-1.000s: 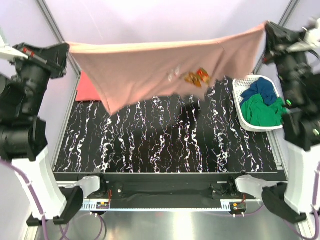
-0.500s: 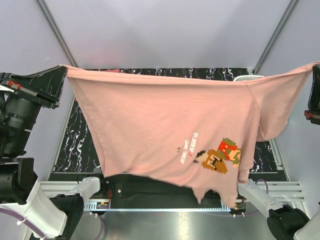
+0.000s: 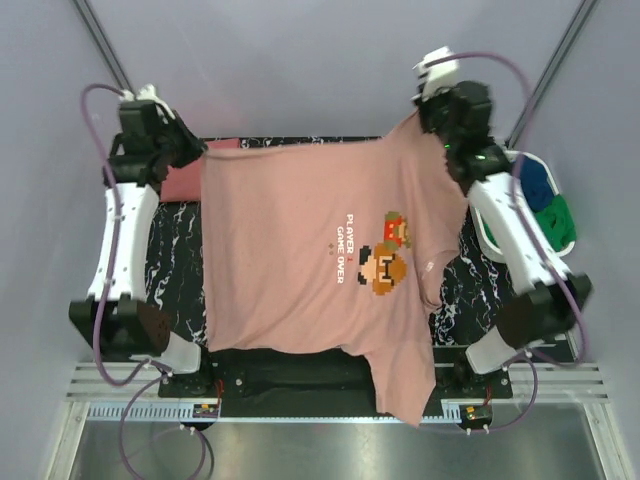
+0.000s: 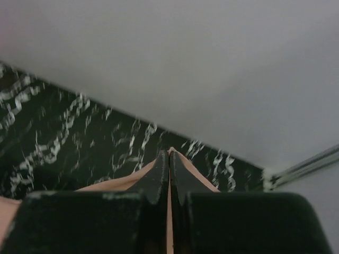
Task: Fold and stack the t-shirts
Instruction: Flatten the tshirt out, then fold the tshirt
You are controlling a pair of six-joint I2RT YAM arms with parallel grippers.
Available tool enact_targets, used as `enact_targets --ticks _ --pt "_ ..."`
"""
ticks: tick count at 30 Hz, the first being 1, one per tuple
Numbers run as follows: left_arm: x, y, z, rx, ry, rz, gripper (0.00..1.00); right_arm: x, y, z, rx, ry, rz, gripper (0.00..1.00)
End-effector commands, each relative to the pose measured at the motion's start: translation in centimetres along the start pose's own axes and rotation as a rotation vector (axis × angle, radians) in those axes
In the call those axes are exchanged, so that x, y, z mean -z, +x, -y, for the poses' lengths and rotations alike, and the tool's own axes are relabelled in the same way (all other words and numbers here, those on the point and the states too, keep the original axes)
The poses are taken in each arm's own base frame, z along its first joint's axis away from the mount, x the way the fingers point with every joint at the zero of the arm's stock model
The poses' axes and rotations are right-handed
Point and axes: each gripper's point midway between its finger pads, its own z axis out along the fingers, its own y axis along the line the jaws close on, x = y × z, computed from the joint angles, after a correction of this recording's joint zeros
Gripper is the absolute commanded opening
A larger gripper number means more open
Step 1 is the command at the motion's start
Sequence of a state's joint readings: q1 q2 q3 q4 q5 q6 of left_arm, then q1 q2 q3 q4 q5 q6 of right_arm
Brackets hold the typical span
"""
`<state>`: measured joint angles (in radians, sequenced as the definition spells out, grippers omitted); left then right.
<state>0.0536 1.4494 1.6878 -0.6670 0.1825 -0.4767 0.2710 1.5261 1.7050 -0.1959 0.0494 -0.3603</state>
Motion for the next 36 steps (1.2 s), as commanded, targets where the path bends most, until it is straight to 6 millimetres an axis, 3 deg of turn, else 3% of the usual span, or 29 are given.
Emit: enact_targets --ticks 1,3,4,6,7,8,10,13,20,26,32,36 --pt "-6.0 0.1 -3.0 -0.03 -0.063 0.041 0.0 -5.7 4.8 -2.0 0.009 -0.028 -0.02 0.0" --pt "-9.6 0.6 -4.9 -0.034 -0.107 0.025 0.0 -8.6 8.4 -3.4 -0.002 -0.053 -0.07 0.0" --pt "-12.8 1.9 -6.5 -0.027 -0.13 -0.017 0.0 -11.2 12.0 -4.8 -0.006 -0.074 -0.131 0.0" --pt "-15.9 3.0 -7.9 -0.02 -0.126 -0.059 0.0 -13.6 15.1 -6.1 -0.026 -0.094 -0.172 0.0" --pt "-16.9 2.2 -7.6 -0.027 -0.111 -0.048 0.0 -15.6 17.6 -7.4 -0.037 -0.126 -0.199 0.0" --pt "-18.9 3.8 -9.1 -0.029 -0.126 -0.089 0.0 -16.4 18.7 -8.0 -0.056 -0.134 -0.211 0.0" --pt "-20.2 3.6 -9.4 -0.04 -0.123 -0.08 0.0 -18.3 21.4 -9.1 -0.08 -0.143 -0.238 0.0" --pt "-21.3 3.8 -9.8 -0.055 -0.114 -0.064 0.0 -20.0 23.5 -10.4 -0.135 -0.157 -0.272 0.0" --pt "-22.4 4.8 -10.1 -0.056 -0.093 -0.083 0.0 -21.5 25.2 -12.9 -0.274 -0.216 -0.274 0.0" --pt "-23.8 4.6 -11.4 -0.054 -0.121 -0.072 0.0 -23.7 26.1 -11.1 -0.193 -0.118 -0.244 0.0" --pt "-24.3 3.4 -12.5 -0.059 -0.141 -0.024 0.0 -26.4 23.9 -10.9 -0.216 -0.096 -0.064 0.0" --pt "-25.2 3.2 -13.0 -0.058 -0.148 -0.022 0.0 -28.0 23.5 -11.0 -0.213 -0.094 0.009 0.0"
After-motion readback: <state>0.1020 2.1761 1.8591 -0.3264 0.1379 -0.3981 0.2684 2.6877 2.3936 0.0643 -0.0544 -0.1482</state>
